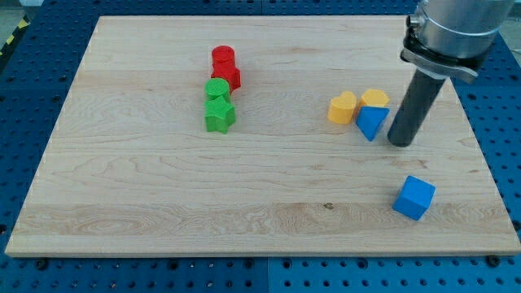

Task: Move the blue cube closer to the blue tringle

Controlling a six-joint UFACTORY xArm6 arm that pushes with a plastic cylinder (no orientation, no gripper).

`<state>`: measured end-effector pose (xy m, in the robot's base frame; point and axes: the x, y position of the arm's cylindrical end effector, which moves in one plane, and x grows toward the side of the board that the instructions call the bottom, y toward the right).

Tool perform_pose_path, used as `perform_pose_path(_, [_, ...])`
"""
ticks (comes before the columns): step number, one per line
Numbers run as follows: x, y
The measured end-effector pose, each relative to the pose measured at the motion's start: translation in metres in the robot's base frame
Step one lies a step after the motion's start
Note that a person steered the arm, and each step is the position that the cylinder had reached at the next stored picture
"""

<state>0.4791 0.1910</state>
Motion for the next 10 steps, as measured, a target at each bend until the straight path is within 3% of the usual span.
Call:
perform_pose_path(3, [0.042, 0.058])
perform_pose_path(7, [0.074, 0.080])
perform_pose_path(9, [0.124, 0.037])
perform_pose_path(10, [0.107, 0.013])
